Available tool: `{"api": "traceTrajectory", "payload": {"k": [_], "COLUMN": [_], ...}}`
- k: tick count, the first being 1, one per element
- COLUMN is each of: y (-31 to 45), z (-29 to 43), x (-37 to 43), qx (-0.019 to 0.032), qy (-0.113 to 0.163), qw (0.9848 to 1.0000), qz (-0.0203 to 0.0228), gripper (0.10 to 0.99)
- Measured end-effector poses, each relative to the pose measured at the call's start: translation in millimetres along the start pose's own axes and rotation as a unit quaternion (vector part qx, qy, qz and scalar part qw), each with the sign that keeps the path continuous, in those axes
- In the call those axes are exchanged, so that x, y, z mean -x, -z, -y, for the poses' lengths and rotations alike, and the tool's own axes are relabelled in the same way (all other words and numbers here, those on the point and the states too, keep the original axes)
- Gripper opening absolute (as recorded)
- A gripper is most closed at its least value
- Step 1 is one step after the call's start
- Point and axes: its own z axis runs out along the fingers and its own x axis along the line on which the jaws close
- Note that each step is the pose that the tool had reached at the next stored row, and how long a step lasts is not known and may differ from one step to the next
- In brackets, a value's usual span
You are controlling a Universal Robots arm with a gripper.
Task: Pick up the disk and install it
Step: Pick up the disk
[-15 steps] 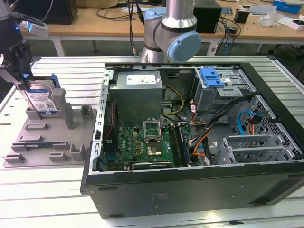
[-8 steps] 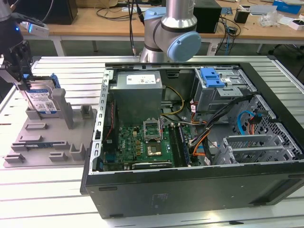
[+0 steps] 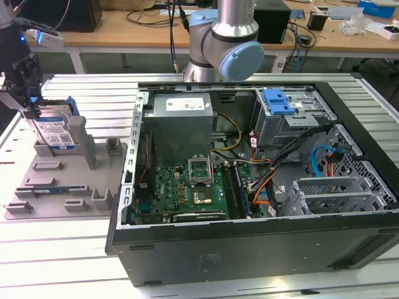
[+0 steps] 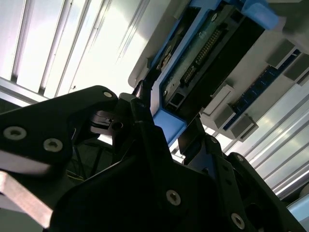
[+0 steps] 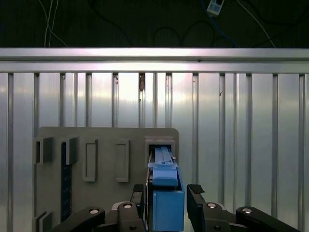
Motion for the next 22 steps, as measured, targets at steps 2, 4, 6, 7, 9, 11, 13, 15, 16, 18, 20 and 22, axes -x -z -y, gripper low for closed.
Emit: {"api": "traceTrajectory", "payload": {"k": [2, 4, 6, 7, 9, 11, 13, 15, 16, 18, 20, 22], "y": [-0.2, -0.4, -0.4, -0.5, -0.7, -0.9, -1.2, -2.0, -2.0, -1.9, -2.0, -2.0], "z": [-0.2, -0.7, -0.9, -1.0, -1.2, -1.3, -1.4, -1.6, -1.6, -1.6, -1.5, -1.5], "x": [0.0, 0.0, 0.0, 0.0, 0.0, 0.0, 0.0, 0.1, 0.1, 0.0, 0.1, 0.1], "qx": [0.0000, 0.0000, 0.0000, 0.0000, 0.0000, 0.0001, 0.0000, 0.0000, 0.0000, 0.0001, 0.0000, 0.0001], "qy": [0.000, 0.000, 0.000, 0.000, 0.000, 0.000, 0.000, 0.000, 0.000, 0.000, 0.000, 0.000], "qw": [1.0000, 1.0000, 1.0000, 1.0000, 1.0000, 1.0000, 1.0000, 1.0000, 1.0000, 1.0000, 1.0000, 1.0000], "qz": [0.0000, 0.0000, 0.0000, 0.0000, 0.0000, 0.0000, 0.0000, 0.0000, 0.0000, 0.0000, 0.0000, 0.0000], "gripper": [0.392, 0.392, 0.392, 0.392, 0.392, 0.392, 0.392, 0.392, 0.392, 0.392, 0.376, 0.369]}}
